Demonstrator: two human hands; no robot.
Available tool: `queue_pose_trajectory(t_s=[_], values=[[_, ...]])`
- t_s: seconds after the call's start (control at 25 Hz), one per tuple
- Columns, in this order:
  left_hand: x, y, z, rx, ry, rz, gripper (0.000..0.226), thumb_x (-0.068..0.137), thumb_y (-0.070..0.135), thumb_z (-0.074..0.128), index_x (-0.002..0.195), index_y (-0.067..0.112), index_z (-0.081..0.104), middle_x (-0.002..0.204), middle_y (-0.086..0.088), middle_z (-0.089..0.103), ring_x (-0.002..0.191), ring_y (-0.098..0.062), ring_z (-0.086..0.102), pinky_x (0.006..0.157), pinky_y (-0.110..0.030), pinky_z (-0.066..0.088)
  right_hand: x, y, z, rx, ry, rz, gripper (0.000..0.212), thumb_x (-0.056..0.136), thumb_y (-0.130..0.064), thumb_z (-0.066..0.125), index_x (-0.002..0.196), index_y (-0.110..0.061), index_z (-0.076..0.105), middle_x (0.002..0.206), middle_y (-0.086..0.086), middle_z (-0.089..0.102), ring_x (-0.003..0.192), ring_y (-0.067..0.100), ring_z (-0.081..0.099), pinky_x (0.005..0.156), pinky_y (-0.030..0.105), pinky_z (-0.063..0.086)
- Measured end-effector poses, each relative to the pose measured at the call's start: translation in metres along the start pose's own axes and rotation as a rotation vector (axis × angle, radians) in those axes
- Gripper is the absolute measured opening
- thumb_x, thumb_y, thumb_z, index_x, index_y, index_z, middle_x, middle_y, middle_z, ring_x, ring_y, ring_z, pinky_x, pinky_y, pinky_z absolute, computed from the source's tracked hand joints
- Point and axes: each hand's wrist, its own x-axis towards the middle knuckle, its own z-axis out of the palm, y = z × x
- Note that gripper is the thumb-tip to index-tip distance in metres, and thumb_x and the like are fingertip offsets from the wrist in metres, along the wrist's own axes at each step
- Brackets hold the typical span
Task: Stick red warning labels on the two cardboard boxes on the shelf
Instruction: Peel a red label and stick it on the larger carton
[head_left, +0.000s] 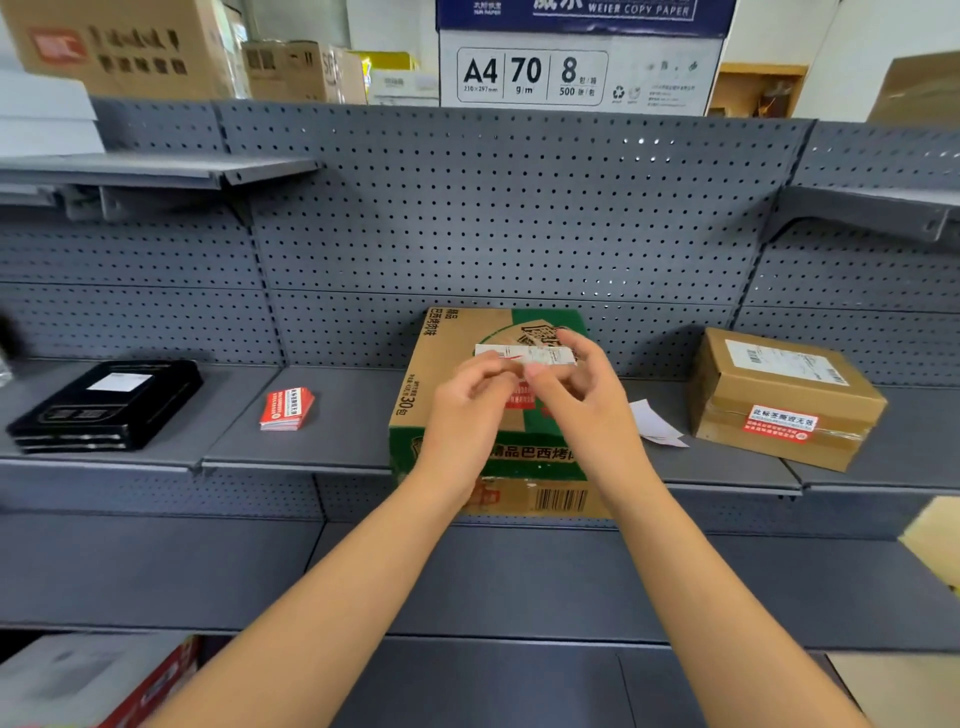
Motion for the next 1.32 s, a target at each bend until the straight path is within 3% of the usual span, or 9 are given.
queue_pose_trajectory(t_s=[0.08,0.16,0.28,0.4,0.56,0.68,0.88,1.08,1.32], values=[[-0.005,-0.005,-0.009,0.035,0.047,0.015,0.023,0.098,0.016,0.065,0.11,0.036,0.067,0.122,0.014,0.067,0.115,-0.002,0.062,0.09,-0.019,0.051,-0.011,0.004,0.006,0.059,0.005,0.018,0.05,0.095,-0.034,0.07,0.14,-0.033,0.048,0.096,-0.008,0.077,0.104,0.007,0.07,0.103,0.038,0.051],[-0.011,-0.013,-0.016,-0.069,0.07,-0.04,0.032,0.096,0.008,0.067,0.111,0.036,0.061,0.117,0.006,0.07,0.109,-0.01,0.069,0.089,-0.029,0.058,-0.02,0.01,0.009,0.089,0.015,0.03,0.048,0.095,-0.029,0.071,0.138,-0.032,0.05,0.095,-0.008,0.078,0.104,0.007,0.07,0.103,0.041,0.052],[-0.022,-0.025,-0.026,-0.168,0.093,-0.12,0.037,0.095,0.002,0.069,0.115,0.031,0.058,0.109,-0.008,0.074,0.096,-0.017,0.075,0.077,-0.028,0.059,-0.035,0.021,0.013,0.105,0.02,0.067,0.042,0.098,-0.026,0.068,0.135,-0.031,0.052,0.093,-0.007,0.078,0.096,0.003,0.07,0.095,0.032,0.054],[-0.036,-0.044,-0.033,-0.123,0.093,-0.136,0.031,0.093,0.001,0.07,0.113,0.023,0.063,0.107,-0.008,0.074,0.092,-0.015,0.074,0.072,-0.023,0.057,-0.051,0.045,0.014,0.005,0.075,0.082,0.033,0.097,-0.026,0.07,0.127,-0.029,0.058,0.1,-0.007,0.076,0.094,0.005,0.07,0.084,0.025,0.056],[-0.054,-0.072,-0.04,0.008,0.071,-0.142,0.019,0.091,0.001,0.071,0.104,0.015,0.07,0.098,-0.001,0.073,0.087,-0.007,0.067,0.071,-0.015,0.053,-0.069,0.082,0.013,-0.143,0.151,0.119,0.007,0.094,-0.016,0.071,0.096,-0.021,0.067,0.089,-0.004,0.073,0.081,0.013,0.067,0.07,0.016,0.051],[-0.06,-0.092,-0.043,0.133,0.072,-0.124,0.01,0.092,0.006,0.071,0.094,0.016,0.072,0.094,0.004,0.072,0.082,-0.003,0.065,0.07,-0.01,0.049,-0.073,0.104,0.012,-0.221,0.166,0.119,0.011,0.091,-0.012,0.072,0.086,-0.022,0.071,0.088,-0.003,0.073,0.079,0.01,0.066,0.071,0.019,0.051],[-0.056,-0.11,-0.041,0.237,0.108,-0.085,0.022,0.094,0.006,0.069,0.096,0.028,0.068,0.099,0.005,0.072,0.087,-0.004,0.069,0.073,-0.014,0.053,-0.072,0.122,0.017,-0.29,0.199,0.095,0.013,0.094,-0.013,0.071,0.092,-0.026,0.071,0.089,-0.006,0.071,0.076,0.002,0.06,0.068,0.013,0.044],[-0.048,-0.109,-0.036,0.35,0.207,0.006,0.023,0.091,0.011,0.074,0.103,0.023,0.059,0.092,0.008,0.069,0.086,0.004,0.065,0.069,-0.005,0.046,-0.069,0.124,0.021,-0.234,0.278,0.104,0.029,0.091,-0.009,0.073,0.102,-0.028,0.054,0.087,-0.004,0.068,0.076,0.006,0.061,0.069,0.014,0.048],[-0.039,-0.116,-0.031,0.363,0.247,-0.016,0.024,0.09,0.013,0.075,0.083,0.022,0.054,0.088,0.004,0.071,0.084,-0.01,0.068,0.069,-0.017,0.052,-0.056,0.128,0.019,-0.277,0.306,0.096,0.028,0.09,-0.014,0.077,0.087,-0.019,0.05,0.079,0.0,0.061,0.066,0.004,0.053,0.06,0.014,0.044]])
